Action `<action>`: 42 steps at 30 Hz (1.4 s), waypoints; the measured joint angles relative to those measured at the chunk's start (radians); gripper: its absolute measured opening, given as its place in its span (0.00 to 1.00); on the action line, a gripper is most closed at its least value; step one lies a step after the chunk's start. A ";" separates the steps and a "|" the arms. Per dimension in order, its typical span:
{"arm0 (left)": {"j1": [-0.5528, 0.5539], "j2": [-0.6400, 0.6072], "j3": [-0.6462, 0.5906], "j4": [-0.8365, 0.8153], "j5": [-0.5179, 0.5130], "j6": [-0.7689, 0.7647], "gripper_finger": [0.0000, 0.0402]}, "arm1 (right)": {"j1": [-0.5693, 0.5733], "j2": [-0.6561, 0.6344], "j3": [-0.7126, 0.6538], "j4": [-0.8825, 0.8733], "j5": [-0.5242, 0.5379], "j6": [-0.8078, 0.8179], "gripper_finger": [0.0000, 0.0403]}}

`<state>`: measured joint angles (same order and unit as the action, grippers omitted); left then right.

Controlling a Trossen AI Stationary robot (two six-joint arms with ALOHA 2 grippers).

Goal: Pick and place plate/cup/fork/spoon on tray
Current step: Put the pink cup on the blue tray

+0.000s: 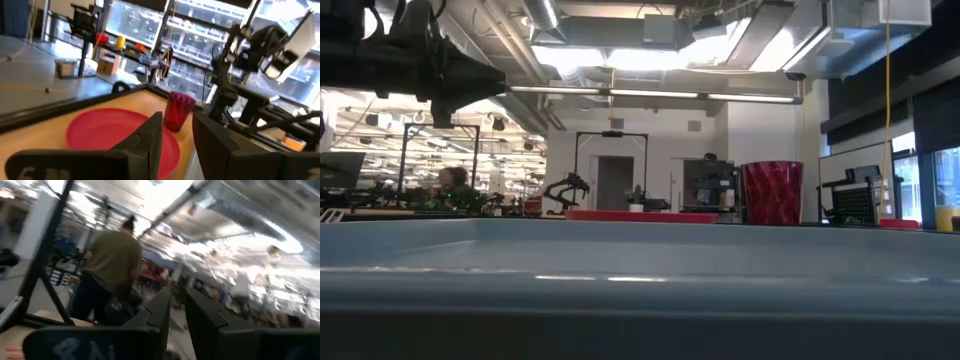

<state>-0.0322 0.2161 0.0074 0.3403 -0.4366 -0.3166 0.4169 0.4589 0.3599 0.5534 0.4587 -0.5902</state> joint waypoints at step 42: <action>0.000 0.000 0.000 -0.042 0.037 -0.013 0.25 | -0.337 0.622 0.478 -0.955 0.078 1.036 0.16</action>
<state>-0.0322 0.2161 0.0074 0.2981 -0.3995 -0.3298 0.0794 1.0811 0.8375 -0.4017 0.5366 0.4453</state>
